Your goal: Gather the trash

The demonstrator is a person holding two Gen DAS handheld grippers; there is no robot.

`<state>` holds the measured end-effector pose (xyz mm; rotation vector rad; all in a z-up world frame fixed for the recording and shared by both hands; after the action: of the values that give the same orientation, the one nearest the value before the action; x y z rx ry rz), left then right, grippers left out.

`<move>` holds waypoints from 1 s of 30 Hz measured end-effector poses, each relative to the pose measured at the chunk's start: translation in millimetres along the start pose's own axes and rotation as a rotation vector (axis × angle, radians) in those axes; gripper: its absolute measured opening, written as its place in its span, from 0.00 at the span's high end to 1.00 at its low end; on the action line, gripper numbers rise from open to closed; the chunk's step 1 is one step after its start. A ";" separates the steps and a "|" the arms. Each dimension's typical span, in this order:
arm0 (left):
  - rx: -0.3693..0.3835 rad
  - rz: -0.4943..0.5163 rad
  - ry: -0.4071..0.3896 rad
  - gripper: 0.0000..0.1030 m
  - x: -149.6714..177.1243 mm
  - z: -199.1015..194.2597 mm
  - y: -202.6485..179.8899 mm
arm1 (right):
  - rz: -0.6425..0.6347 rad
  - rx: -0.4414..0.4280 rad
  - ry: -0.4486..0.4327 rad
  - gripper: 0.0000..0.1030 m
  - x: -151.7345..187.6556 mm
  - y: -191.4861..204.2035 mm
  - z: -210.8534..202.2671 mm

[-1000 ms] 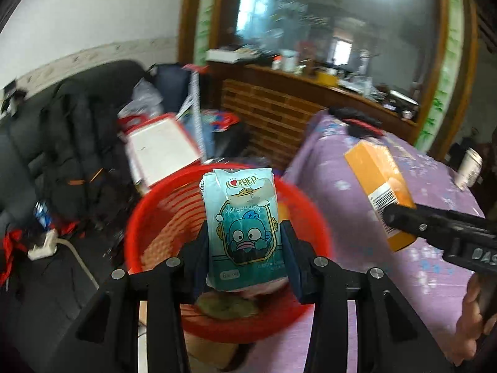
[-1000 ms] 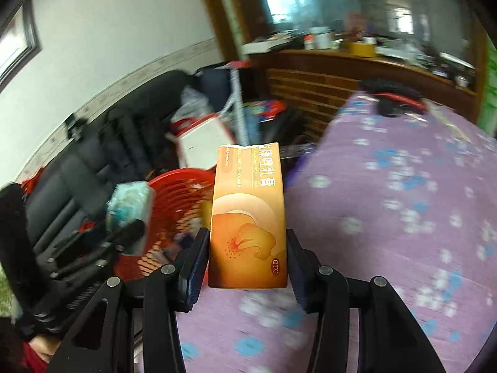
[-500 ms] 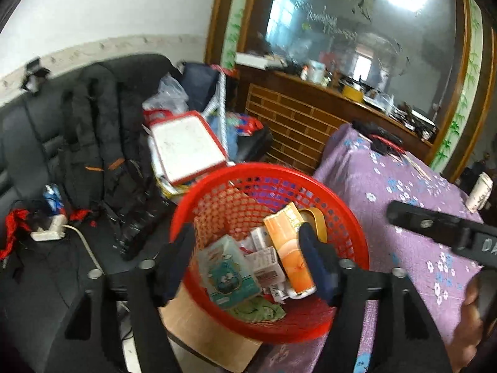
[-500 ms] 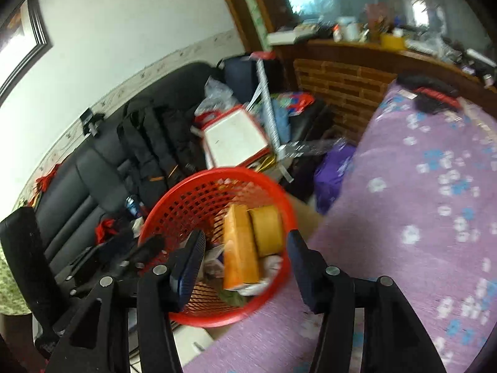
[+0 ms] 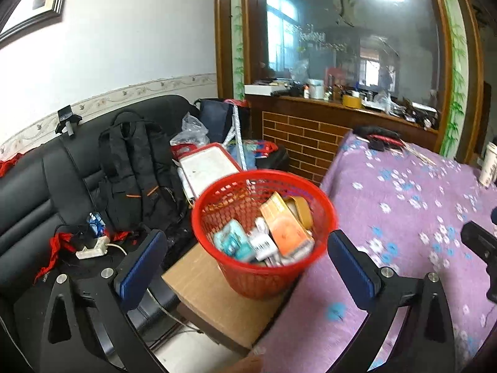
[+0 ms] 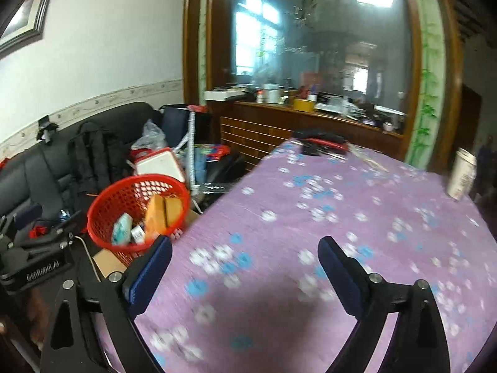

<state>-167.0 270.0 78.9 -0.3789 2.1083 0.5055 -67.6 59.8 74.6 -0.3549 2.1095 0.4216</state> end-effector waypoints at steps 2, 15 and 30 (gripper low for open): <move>-0.006 -0.017 -0.004 0.00 4.6 -8.8 -6.4 | 0.002 0.019 -0.018 0.06 5.9 -10.0 -14.2; -0.125 0.040 -0.045 0.00 20.3 -48.9 -22.1 | 0.028 0.054 -0.051 0.03 26.1 -23.9 -51.3; -0.117 0.058 -0.056 0.00 32.4 -62.3 -18.3 | 0.013 0.066 -0.047 0.03 37.3 -14.9 -67.2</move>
<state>-220.7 221.2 79.5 -0.3667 2.0465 0.6676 -131.3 14.3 75.3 -0.2903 2.0756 0.3635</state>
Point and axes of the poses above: each gripper's, at about its wrist camera, not at the fingertips, and z roughly the way its jaws point, y to its left, x to its underside, the point moved 6 cm from there along z, roughly the way its jaws point, and after that the axes turned 12 degrees about z, right-handed, at the moved point
